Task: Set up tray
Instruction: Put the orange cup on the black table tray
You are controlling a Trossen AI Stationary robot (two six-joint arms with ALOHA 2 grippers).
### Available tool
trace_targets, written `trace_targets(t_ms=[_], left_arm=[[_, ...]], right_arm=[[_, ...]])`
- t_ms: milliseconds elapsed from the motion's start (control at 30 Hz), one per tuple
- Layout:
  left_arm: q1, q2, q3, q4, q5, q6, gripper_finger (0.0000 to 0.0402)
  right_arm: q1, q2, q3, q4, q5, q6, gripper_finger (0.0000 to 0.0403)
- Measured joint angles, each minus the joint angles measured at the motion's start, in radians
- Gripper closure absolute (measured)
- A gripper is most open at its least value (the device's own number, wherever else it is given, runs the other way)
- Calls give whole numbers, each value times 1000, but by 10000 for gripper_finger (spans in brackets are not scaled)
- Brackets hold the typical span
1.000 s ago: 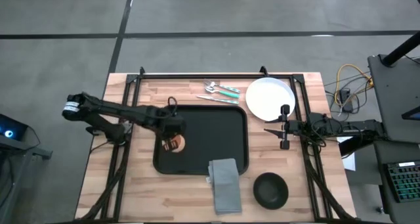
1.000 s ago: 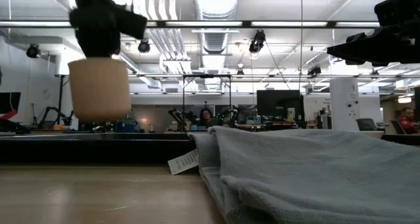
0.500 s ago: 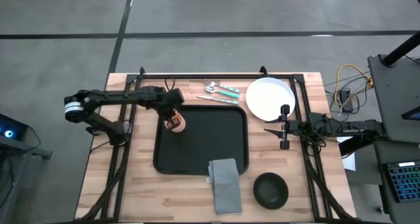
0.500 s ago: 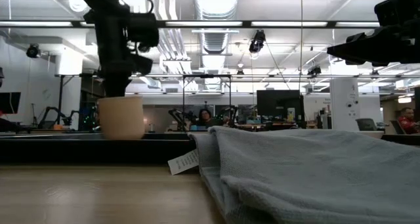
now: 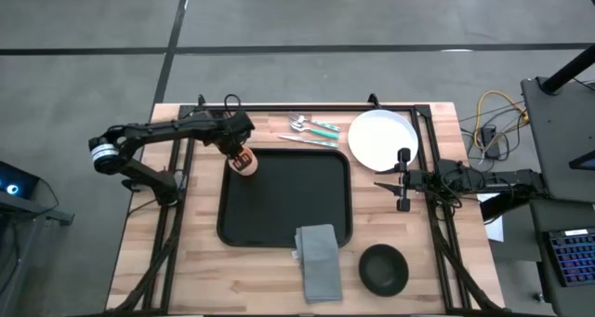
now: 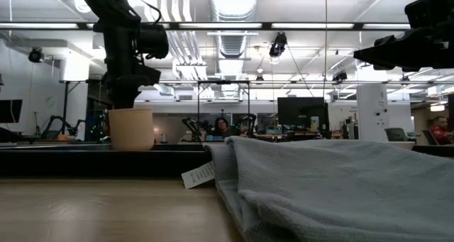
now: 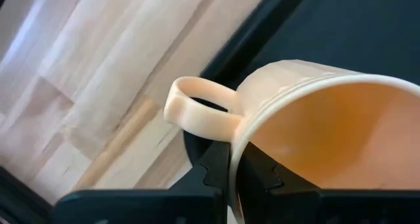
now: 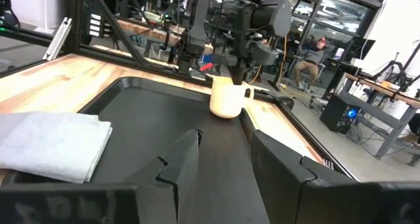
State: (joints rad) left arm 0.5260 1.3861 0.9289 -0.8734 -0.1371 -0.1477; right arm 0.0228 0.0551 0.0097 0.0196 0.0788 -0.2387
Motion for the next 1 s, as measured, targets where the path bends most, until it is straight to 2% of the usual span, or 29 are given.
trace_targets(t_ms=[400, 567, 1000], left_arm=[[20, 0, 2, -42, -8, 0, 402], [25, 0, 2, -54, -56, 0, 402], [25, 0, 1, -54, -79, 0, 394]], right_arm=[[0, 0, 0, 0, 0, 1, 275], [0, 0, 0, 0, 0, 0, 275], [0, 0, 0, 0, 0, 1, 275]])
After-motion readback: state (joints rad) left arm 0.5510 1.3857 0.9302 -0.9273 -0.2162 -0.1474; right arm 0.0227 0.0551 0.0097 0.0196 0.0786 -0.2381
